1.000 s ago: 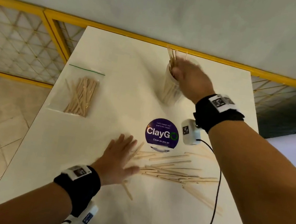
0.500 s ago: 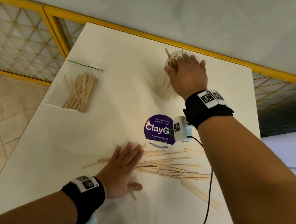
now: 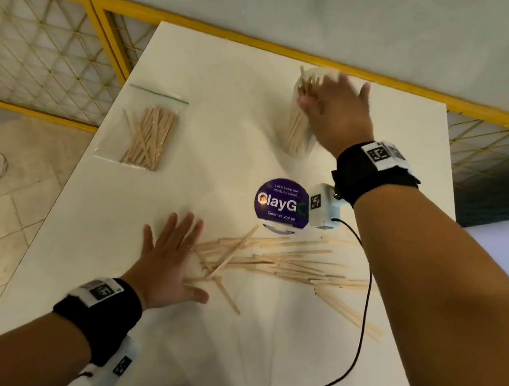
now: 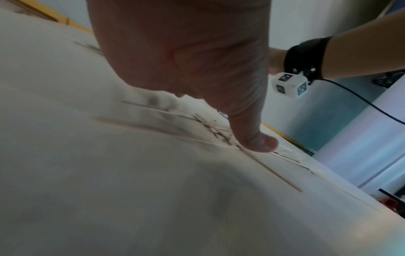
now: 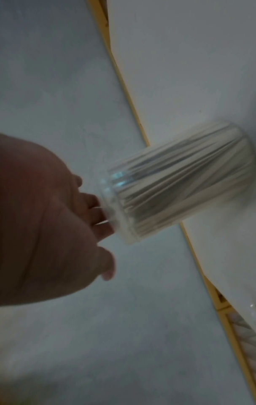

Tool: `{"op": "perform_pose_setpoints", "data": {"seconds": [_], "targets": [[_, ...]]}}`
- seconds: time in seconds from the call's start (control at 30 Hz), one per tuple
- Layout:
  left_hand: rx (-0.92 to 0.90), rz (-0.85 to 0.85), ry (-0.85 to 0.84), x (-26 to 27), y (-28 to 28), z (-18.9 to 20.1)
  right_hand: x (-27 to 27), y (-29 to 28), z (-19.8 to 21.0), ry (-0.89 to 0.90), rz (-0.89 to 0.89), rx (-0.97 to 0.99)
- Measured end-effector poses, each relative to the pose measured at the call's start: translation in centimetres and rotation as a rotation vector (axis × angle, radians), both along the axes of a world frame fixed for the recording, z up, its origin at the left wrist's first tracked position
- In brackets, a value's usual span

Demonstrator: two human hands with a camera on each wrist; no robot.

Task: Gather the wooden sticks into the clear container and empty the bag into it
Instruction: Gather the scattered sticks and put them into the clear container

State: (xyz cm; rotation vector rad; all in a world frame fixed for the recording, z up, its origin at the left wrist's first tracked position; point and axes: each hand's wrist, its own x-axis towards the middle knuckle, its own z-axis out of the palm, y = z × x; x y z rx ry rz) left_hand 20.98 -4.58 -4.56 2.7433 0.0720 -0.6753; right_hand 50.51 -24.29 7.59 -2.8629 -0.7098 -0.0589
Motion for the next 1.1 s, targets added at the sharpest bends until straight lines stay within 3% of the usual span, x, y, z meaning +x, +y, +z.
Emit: {"op": "perform_pose_setpoints", "data": {"seconds": [0.07,0.13,0.2,0.27,0.37,0.47,0.67,0.8,0.97,1.1], "targets": [[0.024,0.027,0.017,-1.4,0.7,-0.2,-2.1,-2.3,0.0,-0.143,-0.068,0.304],[0.031,0.028,0.016,-2.9,1.2,-0.6,-5.4,-6.0,-1.6,-0.125,-0.177,0.466],[0.027,0.025,0.008,-3.9,1.4,-0.8,-9.1,-10.5,-5.0,0.068,-0.324,0.365],[0.052,-0.006,-0.003,-4.1,0.9,-1.1,-12.9,-14.9,-8.6,0.308,-0.461,0.131],[0.033,-0.061,-0.046,-2.8,-0.6,-1.5,-16.7,-17.8,-12.7,0.496,-0.512,-0.050],[0.028,-0.150,-0.088,-0.7,-2.7,-1.8,-18.3,-15.2,-14.3,0.485,-0.405,-0.085],[0.013,-0.243,-0.136,2.0,-7.2,-2.1,-22.4,-8.6,-13.6,0.538,-0.153,0.029],[0.024,-0.233,-0.151,2.0,-8.1,-2.1,-23.8,-12.7,-12.7,0.527,-0.240,0.047],[0.013,-0.203,-0.137,2.3,-7.7,-1.8,-27.9,-20.2,-13.3,0.518,-0.367,-0.177],[-0.011,-0.316,-0.113,3.4,-8.6,-1.8,-28.2,-19.4,-14.5,0.487,-0.228,-0.196]]}}
